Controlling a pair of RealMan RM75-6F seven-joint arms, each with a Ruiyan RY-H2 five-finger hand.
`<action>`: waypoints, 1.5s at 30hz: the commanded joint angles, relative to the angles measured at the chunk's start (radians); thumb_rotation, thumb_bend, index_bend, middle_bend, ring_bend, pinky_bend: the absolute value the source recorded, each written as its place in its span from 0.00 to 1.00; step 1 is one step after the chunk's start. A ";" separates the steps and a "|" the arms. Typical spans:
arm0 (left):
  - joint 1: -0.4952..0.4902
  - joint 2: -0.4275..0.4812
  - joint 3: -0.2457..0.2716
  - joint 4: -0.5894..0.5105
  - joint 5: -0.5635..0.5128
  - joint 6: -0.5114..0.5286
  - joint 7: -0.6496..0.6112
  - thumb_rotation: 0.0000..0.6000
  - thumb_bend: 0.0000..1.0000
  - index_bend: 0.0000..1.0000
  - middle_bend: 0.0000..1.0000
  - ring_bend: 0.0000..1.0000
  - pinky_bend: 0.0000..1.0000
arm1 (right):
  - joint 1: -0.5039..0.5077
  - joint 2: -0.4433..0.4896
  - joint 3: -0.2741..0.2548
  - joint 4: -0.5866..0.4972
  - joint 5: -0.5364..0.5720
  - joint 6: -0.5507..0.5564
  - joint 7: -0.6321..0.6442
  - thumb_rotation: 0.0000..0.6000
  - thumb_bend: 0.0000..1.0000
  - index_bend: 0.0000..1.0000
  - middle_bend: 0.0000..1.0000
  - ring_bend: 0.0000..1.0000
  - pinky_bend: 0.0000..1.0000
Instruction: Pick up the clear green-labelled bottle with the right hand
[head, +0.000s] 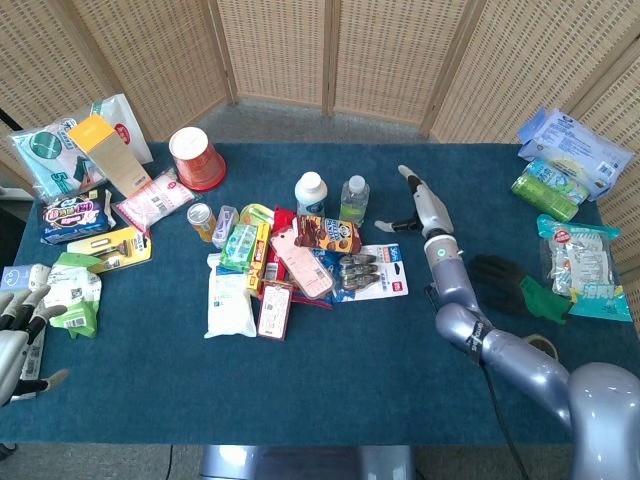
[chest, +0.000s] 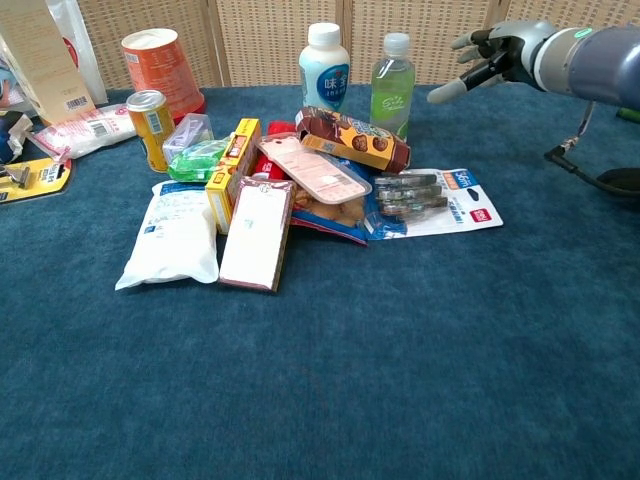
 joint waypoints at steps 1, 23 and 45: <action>-0.007 -0.009 -0.006 0.003 -0.015 -0.009 0.011 1.00 0.00 0.24 0.00 0.00 0.00 | 0.037 -0.037 0.015 0.052 -0.007 -0.027 0.010 1.00 0.00 0.00 0.00 0.00 0.00; -0.021 -0.014 -0.020 0.018 -0.069 -0.025 0.015 1.00 0.00 0.24 0.00 0.00 0.00 | 0.155 -0.233 0.085 0.279 -0.056 -0.056 0.120 1.00 0.00 0.00 0.00 0.00 0.00; -0.020 -0.005 -0.010 0.016 -0.042 -0.023 -0.008 1.00 0.00 0.24 0.00 0.00 0.00 | 0.121 -0.267 0.131 0.356 -0.183 0.099 0.210 1.00 0.04 0.57 0.86 0.50 0.75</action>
